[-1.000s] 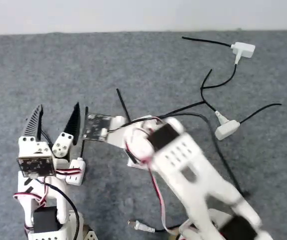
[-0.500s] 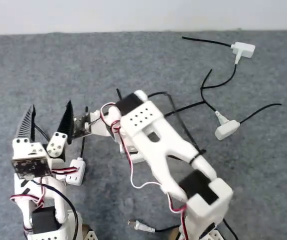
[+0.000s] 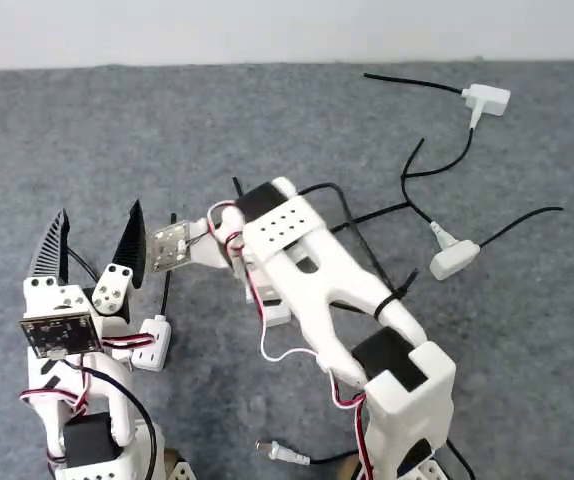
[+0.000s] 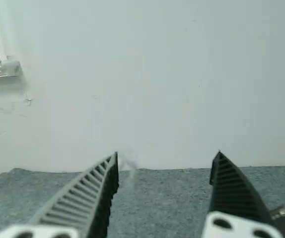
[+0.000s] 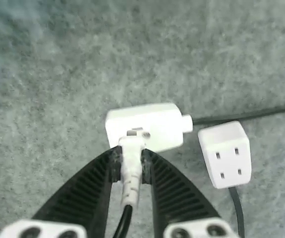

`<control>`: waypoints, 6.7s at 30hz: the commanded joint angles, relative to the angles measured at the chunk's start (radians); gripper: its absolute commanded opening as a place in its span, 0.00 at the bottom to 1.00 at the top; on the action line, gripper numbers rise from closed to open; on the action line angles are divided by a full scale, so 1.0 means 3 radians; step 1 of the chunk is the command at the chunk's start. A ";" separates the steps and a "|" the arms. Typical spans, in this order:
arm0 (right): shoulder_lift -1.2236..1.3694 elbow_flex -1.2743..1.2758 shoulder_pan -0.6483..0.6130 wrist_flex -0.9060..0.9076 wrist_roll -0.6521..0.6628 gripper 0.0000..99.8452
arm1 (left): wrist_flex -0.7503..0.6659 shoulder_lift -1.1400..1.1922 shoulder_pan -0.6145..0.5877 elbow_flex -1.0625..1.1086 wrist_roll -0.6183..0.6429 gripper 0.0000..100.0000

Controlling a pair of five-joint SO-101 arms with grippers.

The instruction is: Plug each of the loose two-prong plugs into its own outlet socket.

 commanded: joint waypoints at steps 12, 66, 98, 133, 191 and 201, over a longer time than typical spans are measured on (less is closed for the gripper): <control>-0.0018 -0.0128 0.0084 -0.0120 0.0133 0.01 | -0.0102 -0.0036 -0.0056 -0.0095 0.0036 0.30; 0.0263 -0.0056 0.0120 -0.0064 0.0174 0.01 | -0.0102 -0.0036 -0.0051 -0.0079 0.0036 0.30; 0.0294 0.0266 -0.0090 -0.0248 -0.0026 0.01 | -0.0102 -0.0036 -0.0051 -0.0074 0.0036 0.30; 0.0294 0.1135 0.0504 -0.0990 -0.0271 0.01 | -0.0092 -0.0026 0.0026 -0.0064 0.0036 0.30; 0.0918 0.0113 0.0105 -0.0642 -0.3442 0.24 | -0.0107 -0.0031 0.0092 -0.0003 0.0026 0.30; 0.0908 0.0133 0.0105 -0.0606 -0.3376 0.01 | -0.0107 -0.0031 0.0092 -0.0003 0.0026 0.30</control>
